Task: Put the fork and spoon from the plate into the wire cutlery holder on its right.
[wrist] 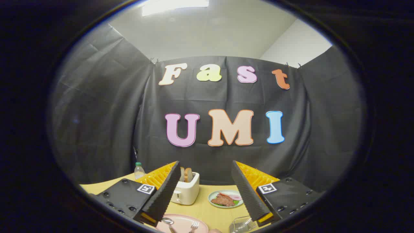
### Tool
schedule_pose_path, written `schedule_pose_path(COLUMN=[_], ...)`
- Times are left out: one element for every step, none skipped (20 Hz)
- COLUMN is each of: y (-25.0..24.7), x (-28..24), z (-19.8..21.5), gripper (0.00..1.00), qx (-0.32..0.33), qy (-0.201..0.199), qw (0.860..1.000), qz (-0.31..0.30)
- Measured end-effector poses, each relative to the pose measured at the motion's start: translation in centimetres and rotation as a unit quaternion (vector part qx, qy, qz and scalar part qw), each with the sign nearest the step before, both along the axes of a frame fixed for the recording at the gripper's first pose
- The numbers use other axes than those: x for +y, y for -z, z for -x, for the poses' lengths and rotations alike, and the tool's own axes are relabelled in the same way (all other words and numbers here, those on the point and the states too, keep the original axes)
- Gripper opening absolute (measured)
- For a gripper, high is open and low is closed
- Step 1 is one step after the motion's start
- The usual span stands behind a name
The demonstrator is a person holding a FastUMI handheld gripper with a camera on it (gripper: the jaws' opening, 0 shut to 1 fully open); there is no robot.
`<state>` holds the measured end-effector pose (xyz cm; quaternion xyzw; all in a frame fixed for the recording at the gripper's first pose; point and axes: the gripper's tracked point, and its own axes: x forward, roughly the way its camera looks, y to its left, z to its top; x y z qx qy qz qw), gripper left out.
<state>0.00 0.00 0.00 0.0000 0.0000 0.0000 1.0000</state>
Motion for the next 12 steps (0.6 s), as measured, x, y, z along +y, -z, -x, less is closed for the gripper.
schedule_pose_path(y=[0.0, 0.1, 0.1, 0.1, 0.2, 0.3, 0.6, 0.8, 1.0, 1.2, 1.4, 1.4], x=[0.0, 0.1, 0.1, -0.1, -0.1, -0.1, -0.1, 0.0, 0.0, 0.0, 0.1, 0.2], z=[0.1, 0.2, 0.2, 0.2, 0.3, 0.4, 0.4, 0.5, 0.5, 0.5, 0.5, 0.5], gripper=[1.00, 1.00, 1.00, 1.00, 1.00, 1.00, 1.00, 1.00, 1.00, 1.00, 1.00, 1.00], qx=[0.001, 0.002, 0.003, 0.003, 0.004, 0.006, 0.008, 0.011, 0.013, 0.014, 0.015, 0.014], qy=[-0.001, -0.004, -0.004, -0.003, -0.001, -0.001, -0.002, -0.002, -0.003, -0.004, -0.006, -0.008], qw=[1.000, 1.000, 1.000, 1.000, 1.000, 1.000, 1.000, 1.000, 1.000, 1.000, 1.000, 1.000], qz=[-0.002, -0.004, -0.006, -0.008, -0.009, -0.012, -0.013, -0.014, -0.014, -0.014, -0.013, -0.014])
